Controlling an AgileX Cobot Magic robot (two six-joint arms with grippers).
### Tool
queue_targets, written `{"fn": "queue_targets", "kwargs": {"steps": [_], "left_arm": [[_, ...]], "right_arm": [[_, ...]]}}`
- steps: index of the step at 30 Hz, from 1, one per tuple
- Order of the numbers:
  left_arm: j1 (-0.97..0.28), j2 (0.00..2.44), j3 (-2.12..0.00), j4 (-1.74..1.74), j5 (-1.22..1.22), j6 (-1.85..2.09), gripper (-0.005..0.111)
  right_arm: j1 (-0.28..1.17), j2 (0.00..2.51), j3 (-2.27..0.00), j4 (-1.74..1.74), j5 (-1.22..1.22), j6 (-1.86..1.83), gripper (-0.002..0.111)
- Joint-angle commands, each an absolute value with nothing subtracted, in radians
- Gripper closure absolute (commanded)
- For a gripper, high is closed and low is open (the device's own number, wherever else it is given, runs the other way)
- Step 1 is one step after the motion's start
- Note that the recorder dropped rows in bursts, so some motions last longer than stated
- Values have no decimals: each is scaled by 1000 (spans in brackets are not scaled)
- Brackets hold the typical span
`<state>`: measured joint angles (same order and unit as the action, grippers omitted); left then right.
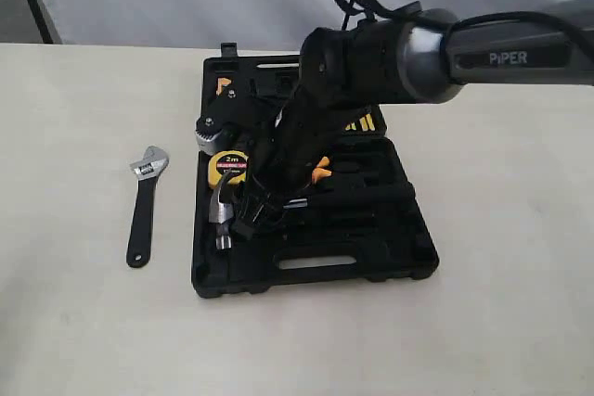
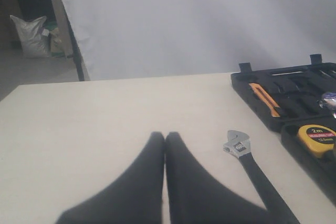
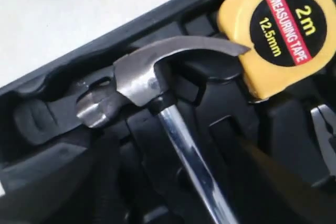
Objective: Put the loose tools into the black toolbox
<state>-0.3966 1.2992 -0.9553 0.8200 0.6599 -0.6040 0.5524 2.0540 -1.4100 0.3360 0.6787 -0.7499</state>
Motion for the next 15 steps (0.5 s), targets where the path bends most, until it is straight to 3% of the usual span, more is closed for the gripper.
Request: {"fn": "queue_targets", "kwargs": {"steps": [1,3,5,9,15], "left_arm": [[-393,1291,-946,806,643,-614,105],[-393,1291,-946,806,643,-614,105],[-393,1291,-946,806,643,-614,105],[-393,1291,-946,806,643,-614,105],[-393,1291,-946,806,643,-614,105]], "right_arm": [[561,2080,-1406,318,618,-805,50],[588,2091,-1406,236,565,-807,51],[621,2109,-1406,125,539,-804,65],[678,2098,-1406,70,554,-804,108],[677,2001,-1406,82,654,-853,109]]}}
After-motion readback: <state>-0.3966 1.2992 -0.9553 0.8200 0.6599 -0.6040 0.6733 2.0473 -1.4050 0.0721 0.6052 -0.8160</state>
